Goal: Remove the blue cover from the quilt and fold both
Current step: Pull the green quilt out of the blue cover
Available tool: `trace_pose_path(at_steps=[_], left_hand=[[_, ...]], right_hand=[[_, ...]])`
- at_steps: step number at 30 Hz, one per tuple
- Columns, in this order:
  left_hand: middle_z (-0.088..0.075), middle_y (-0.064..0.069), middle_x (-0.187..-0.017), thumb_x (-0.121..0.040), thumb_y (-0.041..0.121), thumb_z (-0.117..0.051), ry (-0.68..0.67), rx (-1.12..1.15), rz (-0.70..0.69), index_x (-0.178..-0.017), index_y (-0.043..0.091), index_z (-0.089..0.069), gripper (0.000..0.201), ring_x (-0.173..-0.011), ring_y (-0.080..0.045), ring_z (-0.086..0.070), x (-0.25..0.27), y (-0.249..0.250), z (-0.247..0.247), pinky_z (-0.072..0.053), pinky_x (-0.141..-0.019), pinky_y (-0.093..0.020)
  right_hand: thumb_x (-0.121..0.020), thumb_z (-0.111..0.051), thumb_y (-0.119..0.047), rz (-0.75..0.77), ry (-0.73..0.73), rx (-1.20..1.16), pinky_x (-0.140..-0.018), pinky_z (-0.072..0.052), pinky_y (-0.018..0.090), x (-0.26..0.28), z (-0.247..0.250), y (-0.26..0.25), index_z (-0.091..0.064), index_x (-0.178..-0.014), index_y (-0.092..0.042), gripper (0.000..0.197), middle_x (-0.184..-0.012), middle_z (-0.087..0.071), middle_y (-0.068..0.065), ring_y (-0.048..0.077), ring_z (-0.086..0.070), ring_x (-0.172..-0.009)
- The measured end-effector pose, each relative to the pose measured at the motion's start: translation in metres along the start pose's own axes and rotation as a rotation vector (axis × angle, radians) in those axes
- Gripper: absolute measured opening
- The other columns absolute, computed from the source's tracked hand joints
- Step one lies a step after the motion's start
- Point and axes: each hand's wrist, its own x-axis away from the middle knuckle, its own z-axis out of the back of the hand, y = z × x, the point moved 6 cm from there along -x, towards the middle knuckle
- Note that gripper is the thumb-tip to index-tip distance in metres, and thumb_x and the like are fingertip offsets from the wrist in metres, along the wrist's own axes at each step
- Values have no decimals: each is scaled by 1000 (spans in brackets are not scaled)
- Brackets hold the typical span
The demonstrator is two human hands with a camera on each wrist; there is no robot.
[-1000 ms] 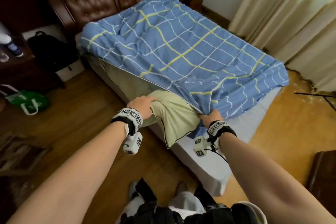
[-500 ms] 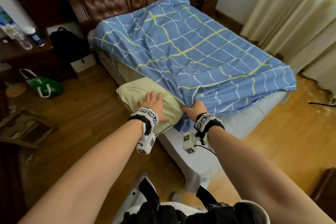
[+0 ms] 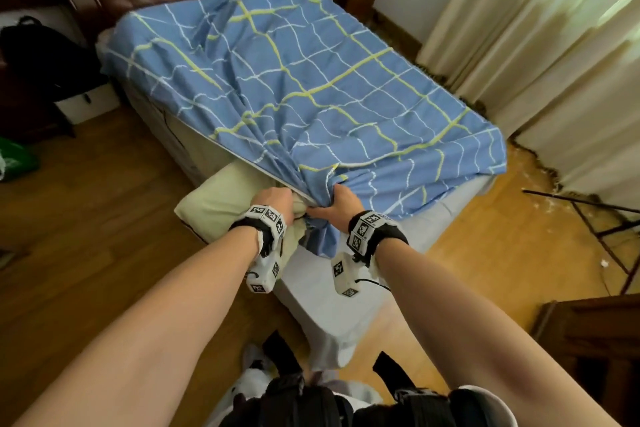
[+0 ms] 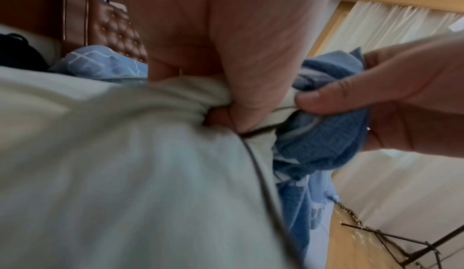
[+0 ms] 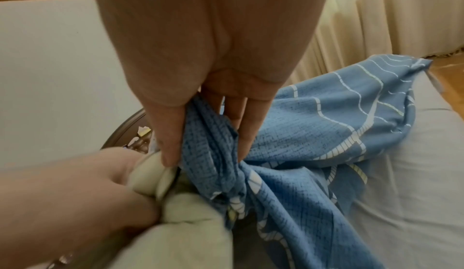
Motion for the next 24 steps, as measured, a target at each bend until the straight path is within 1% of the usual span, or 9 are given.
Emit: trace_pose_path(at_steps=[4,7,10,12,14,16,19,21,24], left_hand=[[-66,-10,-115,-88,16,-55,-16,-64,-20,-110,16,-64,24,-105,-33,-63,-5,-12,12,-50,-81,-36],[-66,-7,-113,-88,17,-55,-24,-91,73,-109,20,-62,23,-103,-32,-63,0,-38,12,-51,-80,-36],[-65,-5,-116,-91,14,-50,-55,-83,294,-114,23,-63,28,-106,-29,-62,26,-86,2,-49,-79,-35],[-68,-4,-107,-92,12,-47,-89,-63,488,-105,24,-67,27,-92,-27,-63,62,-119,-8,-47,-70,-33],[-68,-4,-96,-90,9,-47,-116,-18,668,-91,22,-68,25,-80,-27,-61,104,-142,-25,-46,-67,-32],[-67,-4,-89,-89,9,-50,-134,30,793,-89,22,-67,21,-77,-26,-62,142,-142,-46,-47,-66,-32],[-66,-3,-96,-90,12,-57,-146,161,848,-101,21,-61,15,-79,-24,-62,172,-119,-79,-45,-64,-32],[-66,-4,-105,-92,18,-57,-97,276,872,-114,22,-58,22,-83,-23,-62,178,-99,-91,-48,-67,-32],[-64,-2,-120,-93,26,-56,3,407,905,-129,25,-53,35,-87,-21,-60,176,-81,-104,-48,-70,-31]], right_hand=[[-79,-79,-31,-16,-20,81,-69,-36,31,-18,-7,12,-50,-98,-11,39,-93,-57,7,26,-54,-86],[-80,-75,-27,-88,-17,84,-77,-46,34,-38,-16,44,-56,-113,-10,42,-109,-65,11,33,-60,-101],[-83,-65,-19,-182,-14,123,-86,-50,40,-56,-22,87,-56,-115,-11,34,-114,-64,16,38,-60,-107],[-85,-58,-13,-213,-27,150,-87,-49,40,-62,-28,111,-54,-115,-7,31,-116,-63,20,40,-58,-108],[-85,-55,-9,-197,-75,153,-83,-47,38,-65,-35,123,-52,-114,-4,29,-116,-61,22,41,-58,-108],[-84,-56,-10,-161,-131,173,-81,-47,37,-66,-42,125,-50,-109,-6,27,-115,-61,23,41,-59,-107],[-82,-60,-13,-94,-181,136,-85,-47,38,-64,-50,115,-51,-111,-4,32,-118,-60,22,40,-58,-109],[-83,-65,-17,-55,-219,109,-85,-46,37,-66,-48,109,-52,-118,-1,40,-119,-60,21,40,-57,-112],[-81,-71,-26,-49,-231,22,-88,-52,40,-70,-44,113,-54,-121,-1,50,-115,-63,19,38,-61,-104]])
